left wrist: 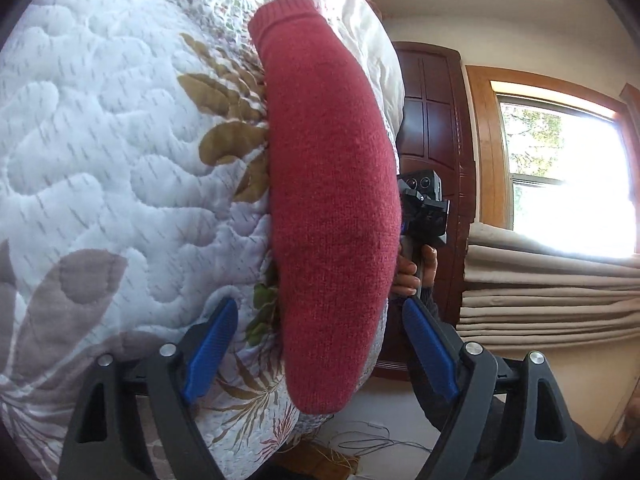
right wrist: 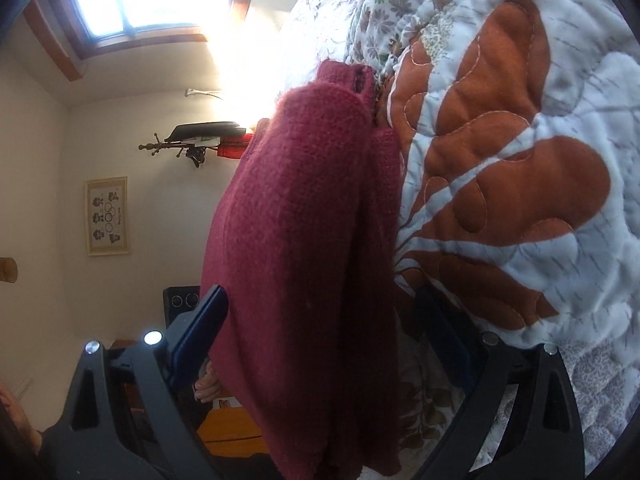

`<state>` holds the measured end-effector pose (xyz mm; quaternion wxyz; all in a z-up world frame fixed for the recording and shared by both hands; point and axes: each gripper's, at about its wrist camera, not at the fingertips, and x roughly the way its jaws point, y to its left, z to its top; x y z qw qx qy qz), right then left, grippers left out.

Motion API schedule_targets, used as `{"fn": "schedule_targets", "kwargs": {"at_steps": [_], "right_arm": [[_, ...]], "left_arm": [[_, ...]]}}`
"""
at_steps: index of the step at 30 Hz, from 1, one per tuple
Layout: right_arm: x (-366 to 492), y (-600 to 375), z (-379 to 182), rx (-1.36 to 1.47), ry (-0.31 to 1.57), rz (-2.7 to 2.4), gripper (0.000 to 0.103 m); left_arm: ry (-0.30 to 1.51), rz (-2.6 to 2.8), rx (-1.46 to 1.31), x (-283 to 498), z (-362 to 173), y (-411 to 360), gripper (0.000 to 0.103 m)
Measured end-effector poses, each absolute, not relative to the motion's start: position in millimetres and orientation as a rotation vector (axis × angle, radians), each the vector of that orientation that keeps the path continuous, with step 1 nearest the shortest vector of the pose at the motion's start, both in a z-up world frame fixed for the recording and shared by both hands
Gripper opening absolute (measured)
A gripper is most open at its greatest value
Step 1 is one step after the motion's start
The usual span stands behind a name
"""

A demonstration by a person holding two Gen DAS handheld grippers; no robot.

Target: Fold small clothes

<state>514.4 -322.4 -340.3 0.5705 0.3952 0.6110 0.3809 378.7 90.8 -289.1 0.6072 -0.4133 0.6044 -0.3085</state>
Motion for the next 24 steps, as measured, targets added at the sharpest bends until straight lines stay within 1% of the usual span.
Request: {"fn": "schedule_targets", "kwargs": {"at_steps": [6, 8, 10, 12, 13, 17, 18, 20, 21, 22, 24], "right_arm": [[522, -312, -328, 0.95, 1.418, 0.952, 0.094], [523, -303, -312, 0.949, 1.372, 1.021, 0.095], [527, -301, -317, 0.933, 1.388, 1.014, 0.095], [532, -302, -329, 0.957, 1.413, 0.993, 0.093], [532, -303, -331, 0.97, 1.411, 0.999, 0.094], [530, -301, -323, 0.988, 1.37, 1.041, 0.094], [530, -301, -320, 0.994, 1.356, 1.055, 0.094], [532, -303, -326, 1.0, 1.366, 1.043, 0.089], [533, -304, -331, 1.003, 1.382, 1.018, 0.08], [534, -305, -334, 1.005, 1.393, 0.996, 0.069], [531, -309, -332, 0.999, 1.387, 0.979, 0.057]], "left_arm": [[1.422, -0.816, -0.943, 386, -283, 62, 0.086], [1.441, -0.854, -0.884, 385, -280, 44, 0.086], [1.467, -0.837, -0.842, 389, -286, 34, 0.086], [1.468, -0.819, -0.885, 393, -292, 34, 0.086], [1.461, -0.812, -0.91, 397, -293, 35, 0.086], [1.479, -0.791, -0.938, 406, -297, 31, 0.086], [1.481, -0.787, -0.934, 408, -296, 27, 0.084], [1.495, -0.761, -0.904, 411, -296, 20, 0.073], [1.514, -0.734, -0.895, 413, -298, 19, 0.058], [1.529, -0.715, -0.921, 415, -303, 20, 0.052], [1.538, -0.705, -0.963, 417, -307, 21, 0.046]]}}
